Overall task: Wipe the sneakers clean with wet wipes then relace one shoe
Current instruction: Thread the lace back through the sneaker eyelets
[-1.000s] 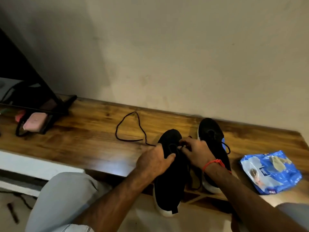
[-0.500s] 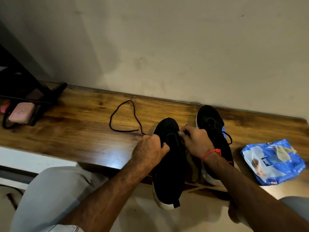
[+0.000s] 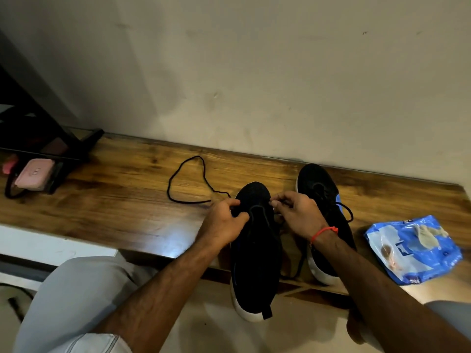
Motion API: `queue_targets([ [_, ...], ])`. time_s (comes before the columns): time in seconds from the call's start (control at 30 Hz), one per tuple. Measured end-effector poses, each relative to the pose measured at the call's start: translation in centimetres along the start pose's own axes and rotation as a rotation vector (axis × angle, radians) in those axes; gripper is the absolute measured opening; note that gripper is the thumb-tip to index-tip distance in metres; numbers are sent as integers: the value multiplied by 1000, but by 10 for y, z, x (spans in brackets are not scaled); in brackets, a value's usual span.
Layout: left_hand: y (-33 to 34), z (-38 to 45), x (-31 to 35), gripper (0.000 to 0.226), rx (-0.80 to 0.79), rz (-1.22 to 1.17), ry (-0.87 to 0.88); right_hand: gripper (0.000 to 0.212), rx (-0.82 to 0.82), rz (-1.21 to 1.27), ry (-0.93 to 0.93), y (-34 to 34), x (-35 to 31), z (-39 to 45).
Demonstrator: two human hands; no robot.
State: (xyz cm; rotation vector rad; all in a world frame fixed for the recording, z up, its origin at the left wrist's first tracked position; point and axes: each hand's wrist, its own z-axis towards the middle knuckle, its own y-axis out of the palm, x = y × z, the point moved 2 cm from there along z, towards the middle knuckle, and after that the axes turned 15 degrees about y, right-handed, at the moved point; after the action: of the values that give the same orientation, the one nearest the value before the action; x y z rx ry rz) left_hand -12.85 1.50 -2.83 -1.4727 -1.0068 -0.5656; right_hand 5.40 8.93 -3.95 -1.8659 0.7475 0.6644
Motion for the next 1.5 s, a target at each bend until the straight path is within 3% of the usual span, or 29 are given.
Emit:
queue_targets([
  [0.1,-1,2,6,26,169,-529,-66,25,-54,-7,-37,-5,-5,-3],
  [0.27,-26,10,33,23,315,-774,-5,20,195,-44,-290,-35,-28,-15],
  [0.37,-52,13,57,18,422,-759,110,16,359,10,-358,-60,-55,-24],
  [0.6,-129,6,169,17,521,-672,413,16,234,386,-384,-138,-175,-65],
  [0.87,-187,-38,275,24,583,-556,802,10,260,764,-552,-188,-281,-145],
  [1.1,-197,-69,304,51,547,-509,849,8,220,789,-585,-194,-314,-185],
  [1.37,-216,-79,332,51,622,-366,1031,14,209,749,-599,-206,-333,-206],
  [1.5,-222,-84,346,27,624,-383,1019,14,232,751,-607,-214,-337,-208],
])
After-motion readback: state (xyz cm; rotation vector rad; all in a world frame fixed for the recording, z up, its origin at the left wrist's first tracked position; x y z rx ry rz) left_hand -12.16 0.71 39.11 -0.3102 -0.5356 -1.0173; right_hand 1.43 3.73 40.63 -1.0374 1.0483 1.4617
